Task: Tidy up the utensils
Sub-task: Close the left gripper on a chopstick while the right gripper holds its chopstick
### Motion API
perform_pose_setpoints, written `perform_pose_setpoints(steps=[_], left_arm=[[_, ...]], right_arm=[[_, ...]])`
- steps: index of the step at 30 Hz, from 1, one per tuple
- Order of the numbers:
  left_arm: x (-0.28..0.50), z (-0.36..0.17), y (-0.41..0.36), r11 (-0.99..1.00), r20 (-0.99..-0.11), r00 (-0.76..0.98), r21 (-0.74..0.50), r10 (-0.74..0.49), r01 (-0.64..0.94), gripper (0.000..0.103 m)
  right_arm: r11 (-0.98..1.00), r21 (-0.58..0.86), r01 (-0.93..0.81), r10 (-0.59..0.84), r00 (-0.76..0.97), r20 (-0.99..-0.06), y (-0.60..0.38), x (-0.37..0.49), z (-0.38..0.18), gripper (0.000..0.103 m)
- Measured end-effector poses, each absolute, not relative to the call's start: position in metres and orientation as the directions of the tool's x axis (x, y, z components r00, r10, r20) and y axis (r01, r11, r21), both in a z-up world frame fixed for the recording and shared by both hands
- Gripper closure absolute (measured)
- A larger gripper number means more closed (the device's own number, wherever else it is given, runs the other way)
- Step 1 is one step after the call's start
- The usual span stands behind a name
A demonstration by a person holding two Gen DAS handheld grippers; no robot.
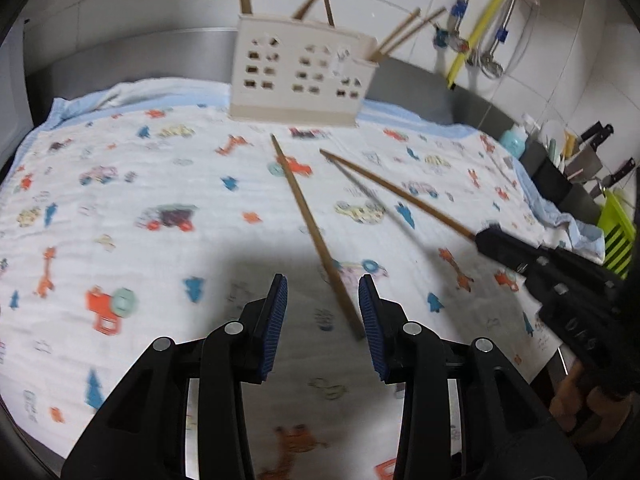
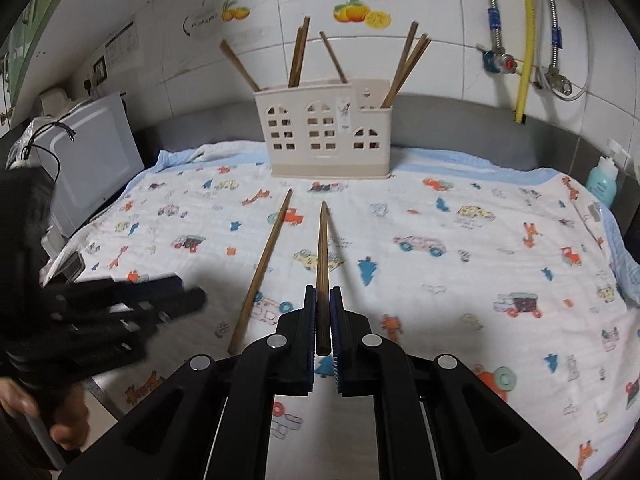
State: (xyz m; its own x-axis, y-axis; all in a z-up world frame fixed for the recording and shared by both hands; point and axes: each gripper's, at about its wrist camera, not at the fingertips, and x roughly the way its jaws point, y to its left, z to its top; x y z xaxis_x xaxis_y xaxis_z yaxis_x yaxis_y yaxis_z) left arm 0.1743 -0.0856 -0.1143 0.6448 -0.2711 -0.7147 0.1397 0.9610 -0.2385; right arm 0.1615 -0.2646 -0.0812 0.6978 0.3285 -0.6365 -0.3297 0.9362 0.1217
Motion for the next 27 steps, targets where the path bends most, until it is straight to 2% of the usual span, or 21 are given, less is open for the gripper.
perform_pose_setpoints(steps=[7,10,13,20,22,27], left_arm=[[0.186,-0.125,-0.105,0.971,-0.734,0.638,-0.215,-0.233,0.107,0.068],[0.191,-0.129,-0.11,0.974,-0.744,0.632,-0.206,-0.216,0.091,0.078],[0.195,-0.135,-0.114,0.977,-0.762,0.616,-0.2,-0.2,0.07,0.082],[0.197,-0.141,-0.123,0.989,-0.778,0.616,-0.146,-0.12,0.008,0.084],[0.197,-0.141,-0.128,0.994,-0.783,0.617,-0.111,-0.078,-0.016,0.088],[0.201,-0.139,-0.12,0.989,-0.794,0.6,-0.142,-0.098,-0.027,0.096]], right_arm=[[0.936,0.127,-0.329,0.334,0.708,-0.622,-0.279,0.16,-0.075,0.096],[0.935,0.134,-0.328,0.338,0.712,-0.616,-0.282,0.16,-0.073,0.096],[0.935,0.132,-0.33,0.339,0.716,-0.61,-0.283,0.159,-0.071,0.096],[0.934,0.138,-0.329,0.342,0.719,-0.605,-0.285,0.157,-0.068,0.096],[0.935,0.134,-0.329,0.34,0.721,-0.604,-0.284,0.156,-0.067,0.096],[0.935,0.128,-0.33,0.338,0.729,-0.595,-0.285,0.153,-0.06,0.096]])
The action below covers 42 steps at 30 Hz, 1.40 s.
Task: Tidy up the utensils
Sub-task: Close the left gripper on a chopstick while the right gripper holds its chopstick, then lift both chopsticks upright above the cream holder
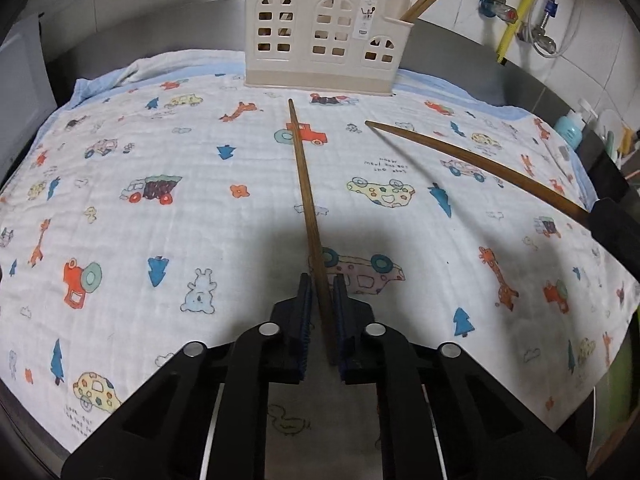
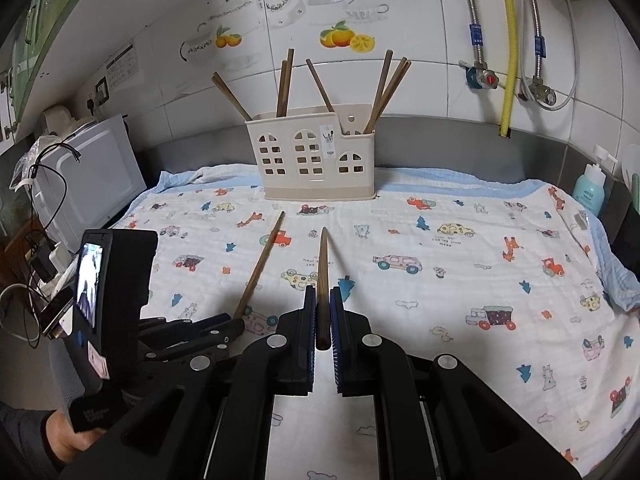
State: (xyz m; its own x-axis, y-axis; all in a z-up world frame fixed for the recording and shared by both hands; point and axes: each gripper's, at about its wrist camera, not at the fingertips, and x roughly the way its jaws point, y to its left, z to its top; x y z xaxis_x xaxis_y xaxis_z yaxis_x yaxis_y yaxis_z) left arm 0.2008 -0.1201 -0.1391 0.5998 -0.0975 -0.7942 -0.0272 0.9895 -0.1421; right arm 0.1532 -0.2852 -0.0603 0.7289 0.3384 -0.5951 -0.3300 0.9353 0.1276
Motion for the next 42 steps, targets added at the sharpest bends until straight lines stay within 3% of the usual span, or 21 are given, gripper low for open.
perform_pose_setpoints(steps=[5,17,22,33,42], left_arm=[[0.196,-0.131,-0.1,0.978,-0.778,0.607,-0.208,-0.16,-0.009,0.097],[0.172,-0.051,-0.075,0.969,-0.562,0.792,-0.182,-0.241,0.166,0.098],[0.176,-0.033,-0.066,0.955,-0.51,0.808,-0.189,-0.294,0.227,0.098],[0.204,0.0,-0.061,0.946,-0.511,0.796,-0.143,-0.323,0.292,0.098],[0.234,0.025,-0.054,0.947,-0.513,0.798,-0.113,-0.316,0.302,0.098]], right_arm=[[0.935,0.125,-0.332,0.34,0.74,-0.581,-0.286,0.151,-0.05,0.096],[0.922,0.12,-0.368,0.373,0.762,-0.53,-0.276,0.175,0.002,0.096],[0.909,0.13,-0.395,0.4,0.745,-0.534,-0.267,0.196,0.021,0.096],[0.912,0.04,-0.408,0.368,0.772,-0.519,-0.251,0.243,0.082,0.096],[0.931,-0.045,-0.363,0.309,0.846,-0.434,-0.239,0.295,0.146,0.096]])
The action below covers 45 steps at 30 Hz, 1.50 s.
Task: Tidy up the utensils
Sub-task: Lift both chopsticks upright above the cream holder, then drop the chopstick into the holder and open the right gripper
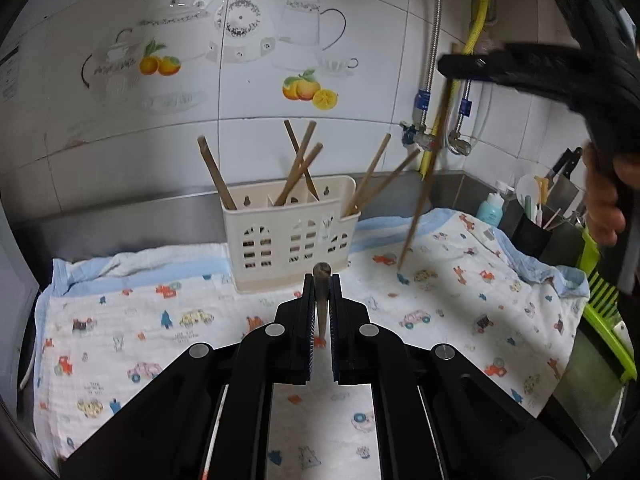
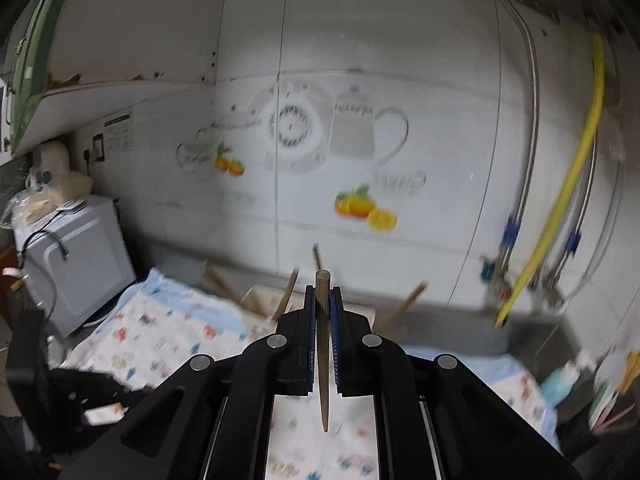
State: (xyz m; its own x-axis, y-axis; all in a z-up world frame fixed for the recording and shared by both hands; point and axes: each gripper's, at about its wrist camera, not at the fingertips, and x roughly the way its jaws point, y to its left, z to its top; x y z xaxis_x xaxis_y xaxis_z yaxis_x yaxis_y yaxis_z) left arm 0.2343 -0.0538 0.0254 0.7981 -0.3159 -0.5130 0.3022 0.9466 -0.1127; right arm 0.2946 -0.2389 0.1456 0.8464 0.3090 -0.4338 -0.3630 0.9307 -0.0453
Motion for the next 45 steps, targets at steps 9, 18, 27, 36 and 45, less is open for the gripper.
perform_pose_setpoints(steps=[9,18,27,36,45], left_arm=[[0.25,0.058,-0.047,0.947,-0.473,0.825,-0.076,-0.311,0.314,0.098],[0.263,0.102,-0.044,0.949,-0.391,0.871,-0.026,-0.299,0.314,0.098],[0.277,0.149,-0.055,0.951,-0.271,0.919,0.033,-0.287,0.307,0.098],[0.301,0.179,-0.067,0.963,-0.193,0.951,0.07,-0.243,0.261,0.098],[0.335,0.174,-0.065,0.976,-0.165,0.967,0.065,-0.194,0.207,0.098]], right_arm=[[0.952,0.006,-0.306,0.288,0.89,-0.353,-0.232,0.355,0.168,0.096],[0.963,0.05,-0.265,0.265,0.891,-0.37,-0.23,0.403,0.141,0.096],[0.96,0.057,-0.274,0.271,0.861,-0.431,-0.23,0.424,0.103,0.096],[0.959,0.038,-0.281,0.269,0.857,-0.441,-0.235,0.423,0.093,0.095],[0.951,-0.009,-0.309,0.278,0.866,-0.416,-0.238,0.4,0.097,0.079]])
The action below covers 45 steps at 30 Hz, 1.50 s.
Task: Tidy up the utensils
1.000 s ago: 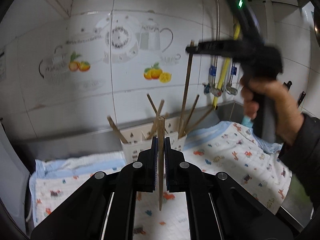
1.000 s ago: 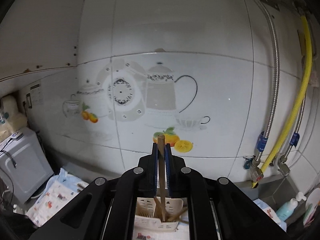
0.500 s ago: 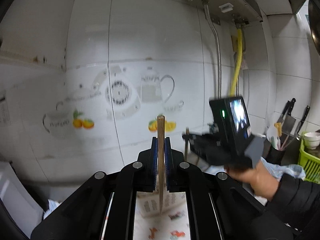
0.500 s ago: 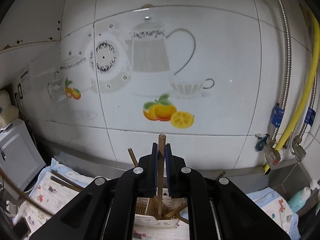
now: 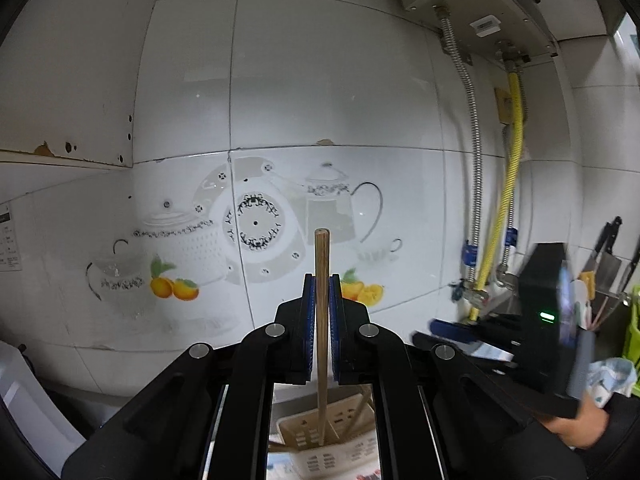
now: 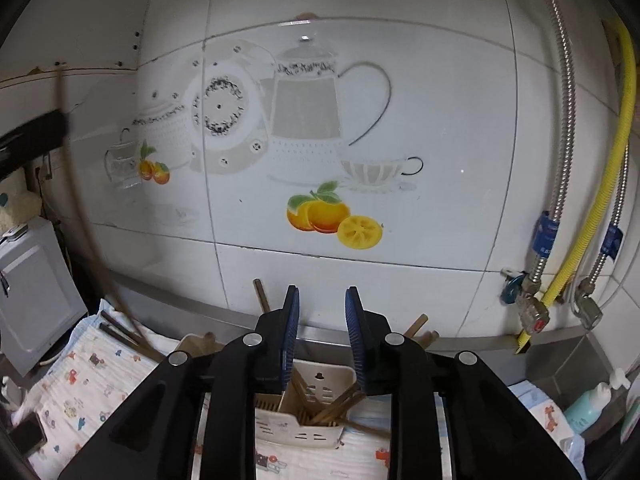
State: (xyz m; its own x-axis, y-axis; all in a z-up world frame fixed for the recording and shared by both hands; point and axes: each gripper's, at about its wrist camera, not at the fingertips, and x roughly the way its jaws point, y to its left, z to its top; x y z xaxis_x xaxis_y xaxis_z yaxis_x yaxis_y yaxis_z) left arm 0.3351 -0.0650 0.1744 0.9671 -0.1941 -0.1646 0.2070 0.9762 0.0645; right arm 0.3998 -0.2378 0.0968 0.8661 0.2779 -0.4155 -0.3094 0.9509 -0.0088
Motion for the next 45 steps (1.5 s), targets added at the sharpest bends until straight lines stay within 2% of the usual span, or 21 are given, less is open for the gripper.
perform_pose_setpoints(steps=[4,13,25,33,36,37,38,39,42,45], left_arm=[[0.352,0.165,-0.061,0.982,-0.167,0.971,0.047,-0.174,0.184,0.098],[0.382,0.132,-0.051,0.988,-0.239,0.959,-0.011,-0.155,0.157,0.098],[0.393,0.11,-0.051,0.988,-0.317,0.937,-0.016,-0.148,0.151,0.097],[0.382,0.115,-0.048,0.988,-0.315,0.937,-0.024,-0.153,0.153,0.095],[0.37,0.118,-0.045,0.987,-0.316,0.935,-0.03,-0.158,0.157,0.091],[0.366,0.119,-0.045,0.987,-0.316,0.935,-0.032,-0.161,0.159,0.086],[0.359,0.119,-0.043,0.988,-0.313,0.937,-0.032,-0.154,0.152,0.077],[0.354,0.119,-0.042,0.988,-0.309,0.939,-0.032,-0.153,0.15,0.075],[0.336,0.119,-0.039,0.989,-0.309,0.94,-0.027,-0.146,0.145,0.074],[0.314,0.117,-0.035,0.989,-0.319,0.936,-0.035,-0.148,0.145,0.069]], right_arm=[[0.944,-0.007,-0.328,0.298,0.865,-0.405,-0.242,0.383,0.095,0.074],[0.927,0.003,-0.376,0.347,0.854,-0.388,-0.244,0.354,0.088,0.066],[0.919,-0.006,-0.394,0.35,0.825,-0.444,-0.242,0.332,0.057,0.059],[0.925,0.007,-0.379,0.336,0.813,-0.476,-0.248,0.315,0.044,0.055],[0.931,0.021,-0.365,0.327,0.807,-0.492,-0.252,0.305,0.039,0.053],[0.933,0.023,-0.36,0.324,0.807,-0.494,-0.253,0.302,0.037,0.045],[0.934,0.026,-0.357,0.322,0.807,-0.496,-0.254,0.298,0.036,0.042],[0.936,0.028,-0.352,0.319,0.807,-0.498,-0.255,0.293,0.035,0.042],[0.939,0.032,-0.343,0.311,0.801,-0.511,-0.256,0.278,0.032,0.041],[0.947,0.009,-0.323,0.281,0.811,-0.512,-0.255,0.262,0.031,0.034]])
